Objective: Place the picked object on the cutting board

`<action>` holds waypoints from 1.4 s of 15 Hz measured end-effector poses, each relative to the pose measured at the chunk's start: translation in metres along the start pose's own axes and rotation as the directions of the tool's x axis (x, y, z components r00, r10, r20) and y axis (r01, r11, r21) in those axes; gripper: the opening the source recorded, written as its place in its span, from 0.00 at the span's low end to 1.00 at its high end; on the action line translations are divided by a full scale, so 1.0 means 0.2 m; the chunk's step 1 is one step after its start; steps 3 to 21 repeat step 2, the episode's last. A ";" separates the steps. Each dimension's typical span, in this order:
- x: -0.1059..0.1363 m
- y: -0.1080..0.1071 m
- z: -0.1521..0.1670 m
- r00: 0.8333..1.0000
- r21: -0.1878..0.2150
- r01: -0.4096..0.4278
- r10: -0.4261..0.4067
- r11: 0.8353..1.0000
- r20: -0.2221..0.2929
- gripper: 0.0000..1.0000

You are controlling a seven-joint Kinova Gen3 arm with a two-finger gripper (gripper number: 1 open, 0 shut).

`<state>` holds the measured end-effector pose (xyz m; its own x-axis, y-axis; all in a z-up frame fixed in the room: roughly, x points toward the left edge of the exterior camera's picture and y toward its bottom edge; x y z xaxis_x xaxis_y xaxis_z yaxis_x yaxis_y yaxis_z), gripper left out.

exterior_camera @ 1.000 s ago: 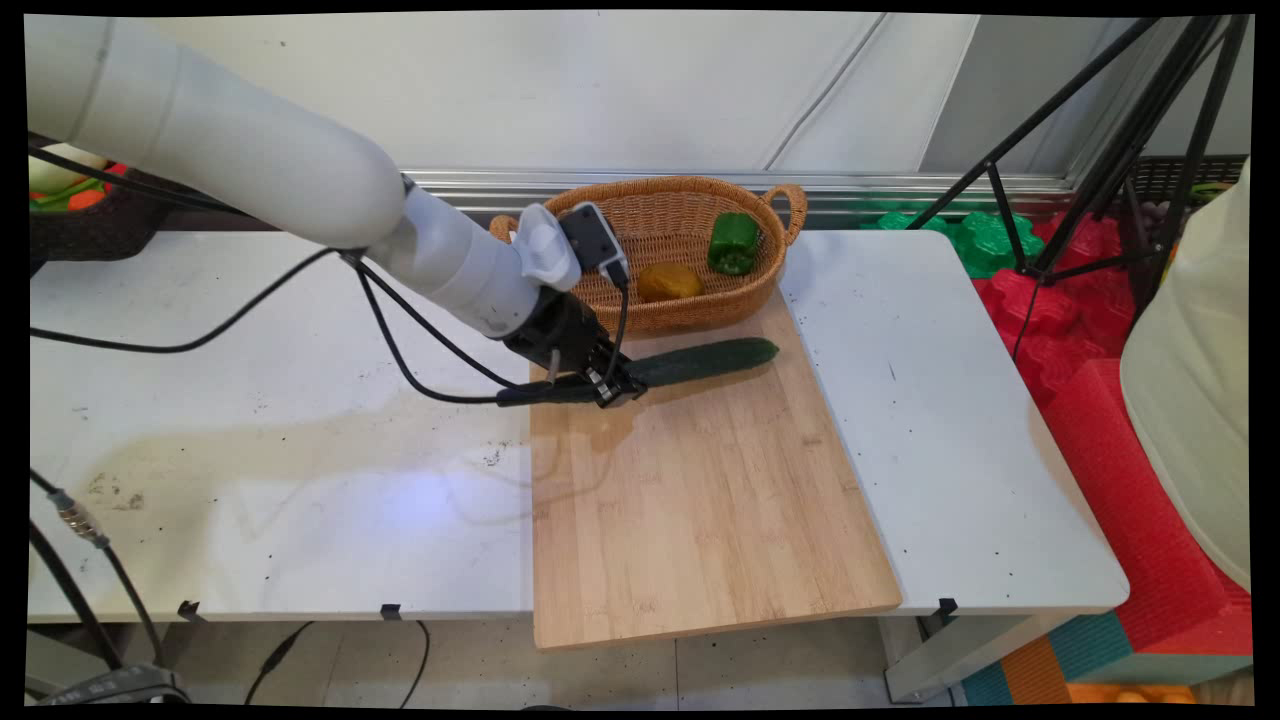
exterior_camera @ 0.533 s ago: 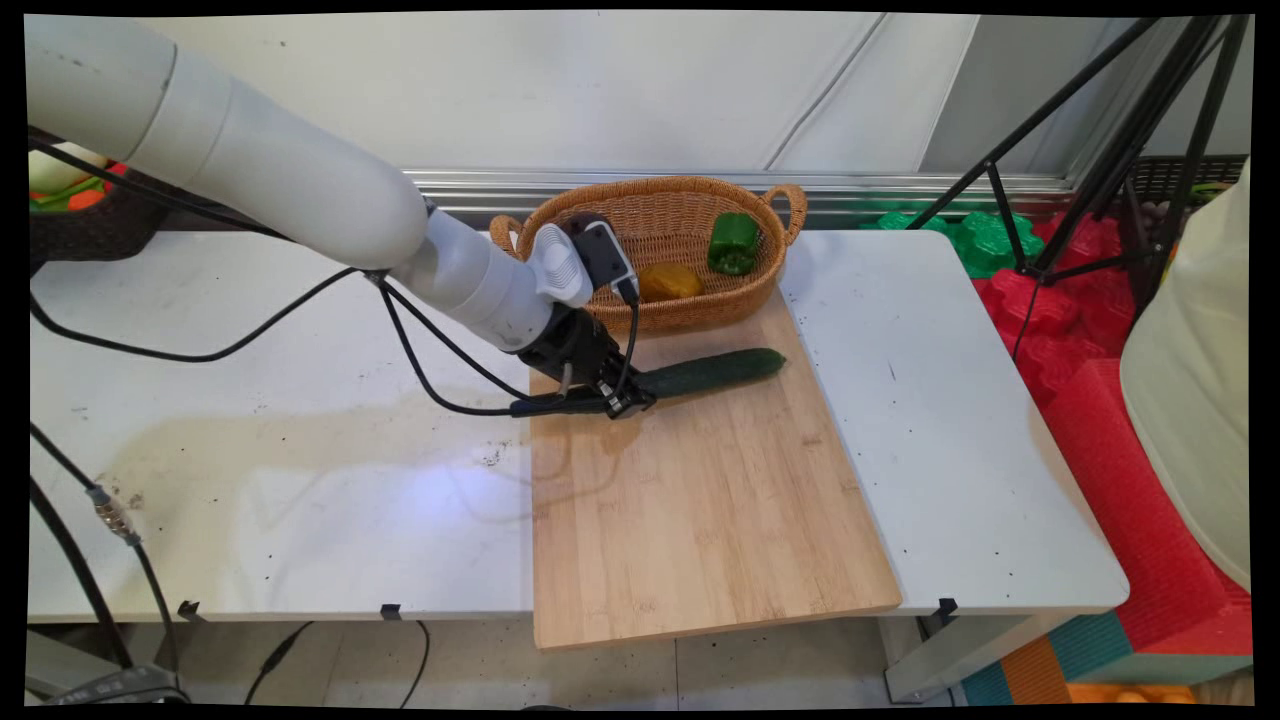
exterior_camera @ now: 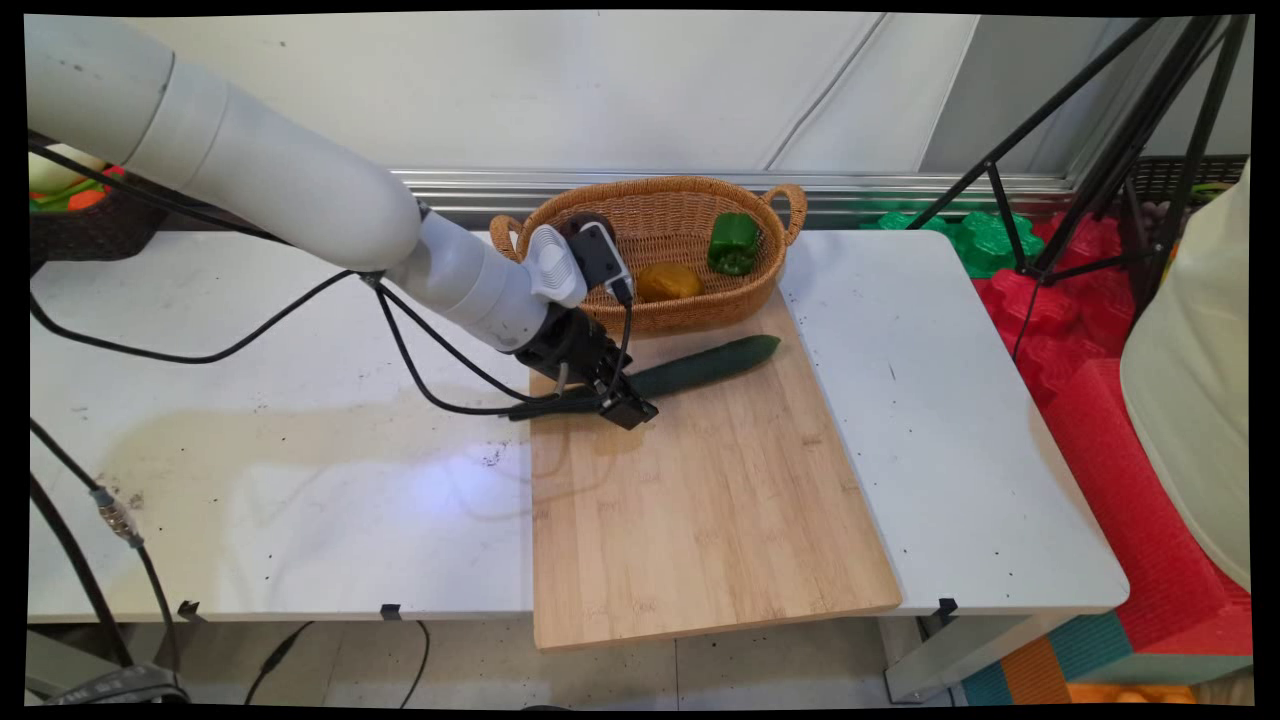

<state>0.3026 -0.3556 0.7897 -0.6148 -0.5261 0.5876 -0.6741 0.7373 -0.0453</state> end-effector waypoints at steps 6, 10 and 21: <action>-0.01 -0.01 -0.02 1.000 0.001 -0.001 0.001 1.000 -0.007 1.00; -0.01 -0.01 -0.02 1.000 0.001 -0.001 0.001 1.000 -0.007 1.00; -0.01 -0.01 -0.02 1.000 0.001 -0.001 0.001 1.000 -0.007 1.00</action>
